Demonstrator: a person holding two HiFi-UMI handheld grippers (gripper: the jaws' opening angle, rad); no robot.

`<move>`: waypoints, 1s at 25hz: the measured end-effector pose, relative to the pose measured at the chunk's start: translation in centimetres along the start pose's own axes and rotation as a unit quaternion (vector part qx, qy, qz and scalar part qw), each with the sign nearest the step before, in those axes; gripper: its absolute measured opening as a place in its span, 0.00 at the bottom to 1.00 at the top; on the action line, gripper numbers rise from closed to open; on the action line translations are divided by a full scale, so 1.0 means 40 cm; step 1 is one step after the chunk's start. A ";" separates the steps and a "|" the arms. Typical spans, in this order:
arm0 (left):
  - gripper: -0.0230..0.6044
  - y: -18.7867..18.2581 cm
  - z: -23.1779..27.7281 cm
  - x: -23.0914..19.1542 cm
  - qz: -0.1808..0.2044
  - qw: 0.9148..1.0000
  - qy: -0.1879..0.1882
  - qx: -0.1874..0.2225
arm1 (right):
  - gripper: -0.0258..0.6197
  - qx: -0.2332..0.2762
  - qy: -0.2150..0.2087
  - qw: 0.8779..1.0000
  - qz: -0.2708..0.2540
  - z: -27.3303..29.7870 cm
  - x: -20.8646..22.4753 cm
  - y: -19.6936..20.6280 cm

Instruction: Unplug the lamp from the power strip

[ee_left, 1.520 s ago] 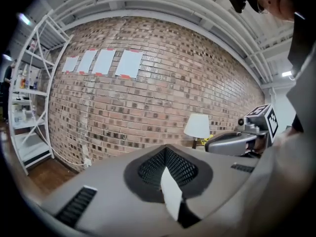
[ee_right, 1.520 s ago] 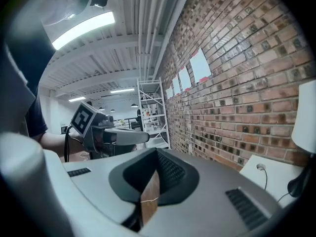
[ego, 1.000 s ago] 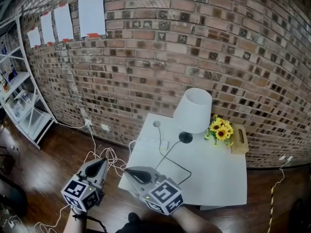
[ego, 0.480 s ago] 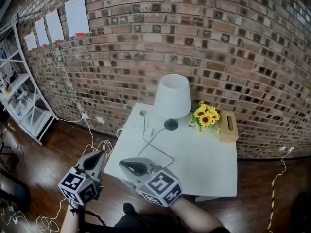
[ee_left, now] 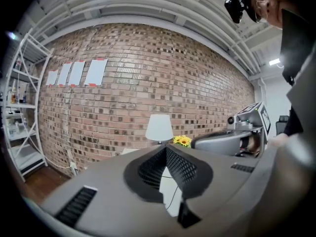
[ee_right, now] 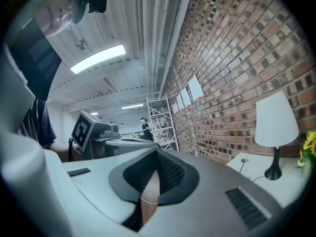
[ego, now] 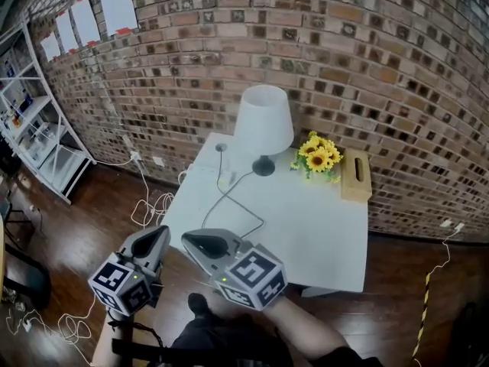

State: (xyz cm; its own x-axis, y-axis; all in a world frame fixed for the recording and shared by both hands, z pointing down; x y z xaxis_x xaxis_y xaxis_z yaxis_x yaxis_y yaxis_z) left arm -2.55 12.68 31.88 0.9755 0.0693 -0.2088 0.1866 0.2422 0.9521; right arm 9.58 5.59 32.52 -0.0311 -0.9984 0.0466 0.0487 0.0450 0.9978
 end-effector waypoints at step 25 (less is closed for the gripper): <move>0.07 0.079 -0.301 -0.299 -0.090 0.992 -0.084 0.017 | 0.04 -0.047 -0.067 0.997 0.018 0.326 -0.205 0.015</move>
State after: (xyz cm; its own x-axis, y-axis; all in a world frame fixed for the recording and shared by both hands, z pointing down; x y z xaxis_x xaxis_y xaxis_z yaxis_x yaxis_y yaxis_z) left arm -15.04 24.27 34.69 0.9313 -0.1341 -0.3386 0.3603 0.2032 0.9104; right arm -3.15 14.23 33.34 -0.1595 -0.9826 0.0946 0.1450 0.0715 0.9868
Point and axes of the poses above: the fingertips, and each gripper's own axes: z forward along the fingers, x to its right, y out of its underside, the point moved 7 cm from there along -z, backward along the fingers, and after that the axes turned 8 degrees about -z, right-handed, at the moved point
